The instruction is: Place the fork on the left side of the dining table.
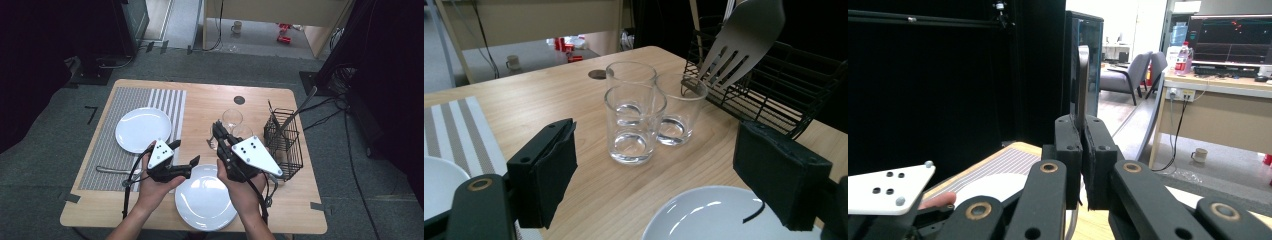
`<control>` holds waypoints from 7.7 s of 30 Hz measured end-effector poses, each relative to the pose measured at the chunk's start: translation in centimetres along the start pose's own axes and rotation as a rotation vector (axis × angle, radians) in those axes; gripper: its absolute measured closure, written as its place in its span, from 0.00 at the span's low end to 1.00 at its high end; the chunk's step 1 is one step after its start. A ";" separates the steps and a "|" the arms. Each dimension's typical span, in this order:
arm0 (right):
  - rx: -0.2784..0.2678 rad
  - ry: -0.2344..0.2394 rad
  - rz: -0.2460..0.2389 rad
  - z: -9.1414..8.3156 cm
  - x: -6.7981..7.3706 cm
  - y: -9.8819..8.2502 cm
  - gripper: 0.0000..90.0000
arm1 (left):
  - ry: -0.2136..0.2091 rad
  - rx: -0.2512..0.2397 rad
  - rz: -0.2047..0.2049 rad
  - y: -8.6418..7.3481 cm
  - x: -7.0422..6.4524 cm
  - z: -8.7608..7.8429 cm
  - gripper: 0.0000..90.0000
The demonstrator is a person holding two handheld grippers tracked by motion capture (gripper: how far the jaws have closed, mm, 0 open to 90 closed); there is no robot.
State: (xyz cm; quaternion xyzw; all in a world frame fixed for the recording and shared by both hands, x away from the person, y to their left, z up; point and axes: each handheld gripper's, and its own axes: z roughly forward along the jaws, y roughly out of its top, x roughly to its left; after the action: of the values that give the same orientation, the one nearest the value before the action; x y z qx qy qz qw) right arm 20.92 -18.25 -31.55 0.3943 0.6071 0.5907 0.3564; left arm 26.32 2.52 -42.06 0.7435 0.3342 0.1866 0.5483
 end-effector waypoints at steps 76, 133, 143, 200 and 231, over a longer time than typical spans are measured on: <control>0.117 0.156 -0.022 1.8 1.3 -5.4 0.95 | -0.169 0.027 -0.043 0.8 -1.1 1.0 0.77; 0.240 0.156 -0.035 3.0 1.9 -9.2 0.95 | -0.113 -0.114 0.066 6.4 -1.3 -3.7 0.44; 0.248 0.185 -0.038 2.9 2.4 -9.5 0.95 | -0.110 -0.108 0.040 6.8 -1.4 -3.9 0.85; 0.518 0.100 0.020 -7.4 -9.9 -17.9 0.00 | 0.098 -0.107 -0.061 7.8 7.4 -0.6 0.98; 0.733 0.015 -0.017 -7.2 -12.7 -21.1 0.00 | 0.199 -0.117 -0.087 8.2 11.6 2.1 0.98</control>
State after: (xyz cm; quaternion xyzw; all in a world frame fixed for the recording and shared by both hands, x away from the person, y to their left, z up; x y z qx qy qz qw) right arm 18.77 -32.68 -52.65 0.4864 0.7844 0.3337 0.1916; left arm 38.28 7.75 -36.11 0.6729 0.4077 0.2547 0.5623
